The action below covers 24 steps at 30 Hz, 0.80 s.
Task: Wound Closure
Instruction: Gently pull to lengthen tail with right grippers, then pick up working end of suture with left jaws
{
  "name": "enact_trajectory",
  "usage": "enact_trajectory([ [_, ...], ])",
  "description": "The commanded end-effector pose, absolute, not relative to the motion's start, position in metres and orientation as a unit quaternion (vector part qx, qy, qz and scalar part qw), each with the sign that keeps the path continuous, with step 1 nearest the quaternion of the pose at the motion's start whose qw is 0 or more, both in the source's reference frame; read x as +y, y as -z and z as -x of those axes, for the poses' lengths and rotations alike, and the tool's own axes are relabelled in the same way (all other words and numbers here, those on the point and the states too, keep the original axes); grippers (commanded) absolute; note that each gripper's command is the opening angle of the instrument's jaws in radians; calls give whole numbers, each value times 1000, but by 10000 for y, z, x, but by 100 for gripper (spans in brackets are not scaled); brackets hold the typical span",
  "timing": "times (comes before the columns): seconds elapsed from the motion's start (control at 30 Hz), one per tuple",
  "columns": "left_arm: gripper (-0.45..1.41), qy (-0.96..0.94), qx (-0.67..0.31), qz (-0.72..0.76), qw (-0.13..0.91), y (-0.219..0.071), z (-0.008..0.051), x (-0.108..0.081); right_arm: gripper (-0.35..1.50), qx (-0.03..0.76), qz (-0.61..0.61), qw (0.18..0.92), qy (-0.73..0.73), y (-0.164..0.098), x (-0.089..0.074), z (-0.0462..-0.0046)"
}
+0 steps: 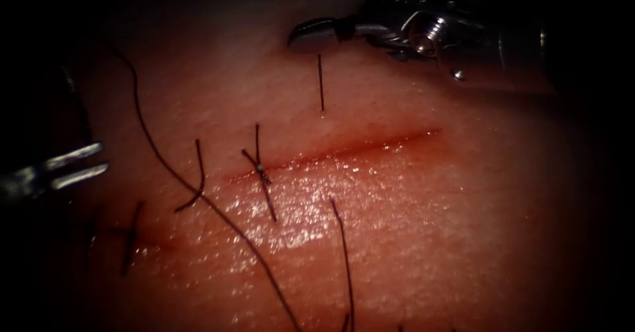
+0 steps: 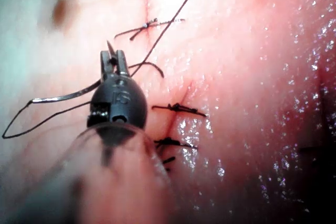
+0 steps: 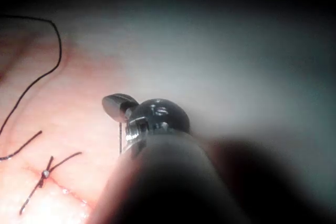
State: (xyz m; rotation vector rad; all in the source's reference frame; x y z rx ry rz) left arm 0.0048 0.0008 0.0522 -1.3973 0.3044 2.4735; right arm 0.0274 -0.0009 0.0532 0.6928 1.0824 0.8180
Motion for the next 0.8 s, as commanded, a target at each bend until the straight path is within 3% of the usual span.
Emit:
enact_trajectory([
  [0.03,-45,-857,106,484,141,-529,-43,12,-35,491,-311,724,-372,-533,0,-282],
  [0.3,-45,-857,101,484,145,-547,-44,17,-35,514,-285,731,-346,-526,-1,-283],
  [0.4,-45,-856,99,485,149,-559,-47,21,113,574,-208,745,-268,-519,6,-279],
  [0.43,-45,-856,98,485,151,-562,-48,23,125,584,-200,742,-263,-515,10,-276],
  [0.6,-45,-851,88,489,170,-577,-51,31,131,623,-184,711,-269,-491,34,-253],
  [0.63,-8,-845,87,494,187,-582,-52,34,131,634,-172,705,-268,-479,45,-242],
  [0.7,29,-835,89,502,210,-585,-53,36,131,641,-161,702,-266,-467,53,-230],
  [0.77,36,-824,95,510,228,-588,-54,38,131,645,-151,700,-266,-457,56,-221],
  [0.8,49,-821,102,509,238,-590,-55,40,130,650,-148,697,-263,-451,55,-215],
])
